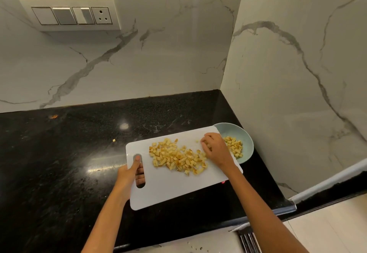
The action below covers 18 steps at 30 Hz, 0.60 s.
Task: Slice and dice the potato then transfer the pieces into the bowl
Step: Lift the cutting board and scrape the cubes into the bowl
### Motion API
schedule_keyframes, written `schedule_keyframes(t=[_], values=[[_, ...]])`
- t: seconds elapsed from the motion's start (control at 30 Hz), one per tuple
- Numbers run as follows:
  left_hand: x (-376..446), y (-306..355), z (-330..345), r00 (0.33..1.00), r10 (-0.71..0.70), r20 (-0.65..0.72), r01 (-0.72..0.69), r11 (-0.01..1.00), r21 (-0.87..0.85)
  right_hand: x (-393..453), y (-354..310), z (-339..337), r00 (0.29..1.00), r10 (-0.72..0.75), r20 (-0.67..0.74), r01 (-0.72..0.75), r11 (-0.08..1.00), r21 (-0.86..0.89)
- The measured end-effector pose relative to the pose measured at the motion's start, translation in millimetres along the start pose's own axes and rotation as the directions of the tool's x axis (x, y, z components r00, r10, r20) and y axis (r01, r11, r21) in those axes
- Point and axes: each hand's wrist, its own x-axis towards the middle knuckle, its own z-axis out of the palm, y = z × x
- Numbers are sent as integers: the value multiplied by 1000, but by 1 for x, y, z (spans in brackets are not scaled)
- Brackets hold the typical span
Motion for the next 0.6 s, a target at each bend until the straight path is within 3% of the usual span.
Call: schedule_keyframes(t=[0.1, 0.23, 0.33, 0.47, 0.6], values=[[-2, 0, 0, 1000, -1, -1, 1, 1000, -1, 5, 29, -11, 992, 122, -39, -124, 991, -51], [-3, 0, -1, 1000, -7, 3, 7, 1000, -10, 11, 38, -21, 964, 262, -53, -261, 965, 27], [-3, 0, -2, 1000, -8, -5, 8, 1000, 4, 7, 0, -16, 982, 179, -56, -173, 981, 92], [-7, 2, 1, 1000, 0, 7, 0, 1000, -13, -24, -60, 7, 993, -22, 115, -2, 978, 207], [-8, 4, 0, 1000, 9, 7, -9, 999, -33, -35, -75, 23, 958, -275, 84, 262, 955, 141]])
